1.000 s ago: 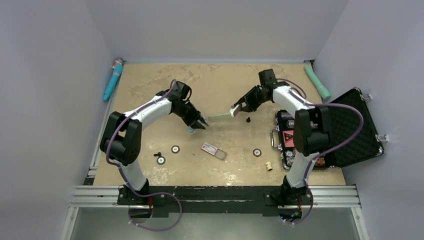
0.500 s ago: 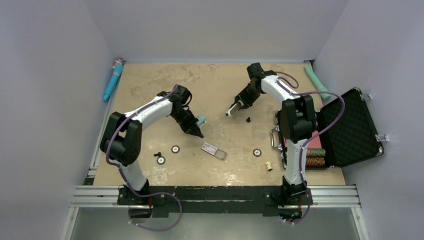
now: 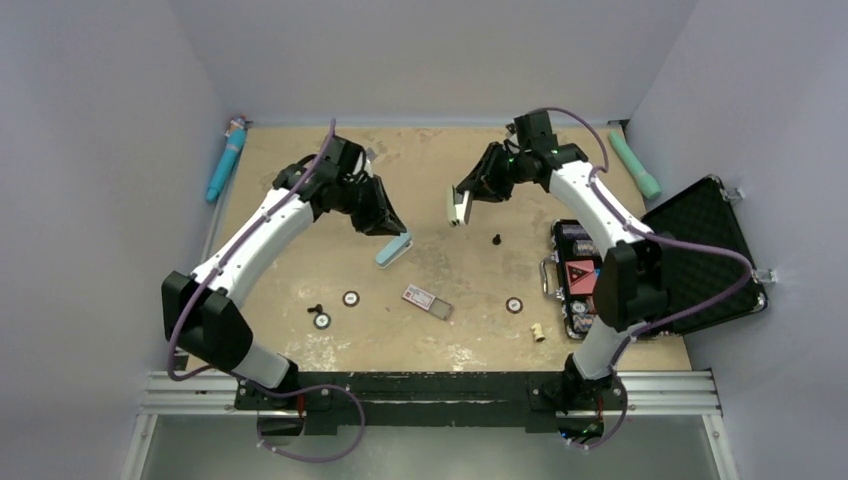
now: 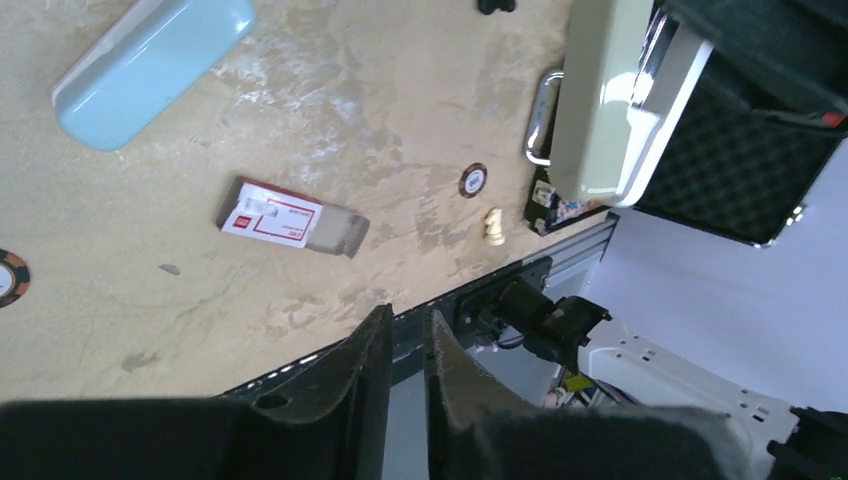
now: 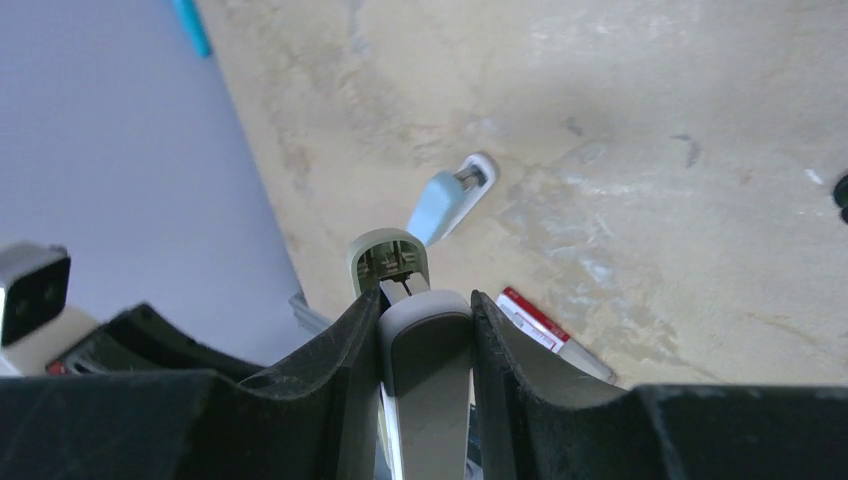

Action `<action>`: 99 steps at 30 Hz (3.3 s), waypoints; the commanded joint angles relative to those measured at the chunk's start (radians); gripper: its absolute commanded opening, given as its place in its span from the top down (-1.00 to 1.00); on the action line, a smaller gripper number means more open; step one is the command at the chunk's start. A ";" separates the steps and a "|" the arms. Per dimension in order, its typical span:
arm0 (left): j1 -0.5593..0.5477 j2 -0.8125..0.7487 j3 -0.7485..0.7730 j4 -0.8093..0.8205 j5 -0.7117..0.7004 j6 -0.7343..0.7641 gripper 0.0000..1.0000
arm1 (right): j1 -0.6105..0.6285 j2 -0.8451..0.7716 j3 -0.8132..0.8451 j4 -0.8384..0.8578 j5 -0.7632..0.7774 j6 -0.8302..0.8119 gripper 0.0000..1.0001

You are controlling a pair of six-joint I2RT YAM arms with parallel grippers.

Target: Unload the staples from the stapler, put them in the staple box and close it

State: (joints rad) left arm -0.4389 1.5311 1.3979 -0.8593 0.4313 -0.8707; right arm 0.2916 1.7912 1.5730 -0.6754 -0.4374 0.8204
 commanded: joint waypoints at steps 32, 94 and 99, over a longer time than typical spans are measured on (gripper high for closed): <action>0.058 -0.365 -0.122 0.332 0.112 0.095 -0.84 | 0.008 -0.491 -0.387 0.606 -0.231 0.037 1.00; -0.136 -0.181 0.230 0.471 0.171 0.210 -0.25 | 0.077 -0.320 -0.319 1.671 -0.411 0.687 1.00; -0.138 -0.170 0.253 0.455 0.161 0.214 0.30 | 0.078 -0.326 -0.323 1.663 -0.405 0.685 1.00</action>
State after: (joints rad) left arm -0.5724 1.3537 1.5974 -0.3897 0.6193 -0.6926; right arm 0.3645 1.4986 1.2404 0.9474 -0.8825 1.4872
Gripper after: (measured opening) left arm 0.484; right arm 0.354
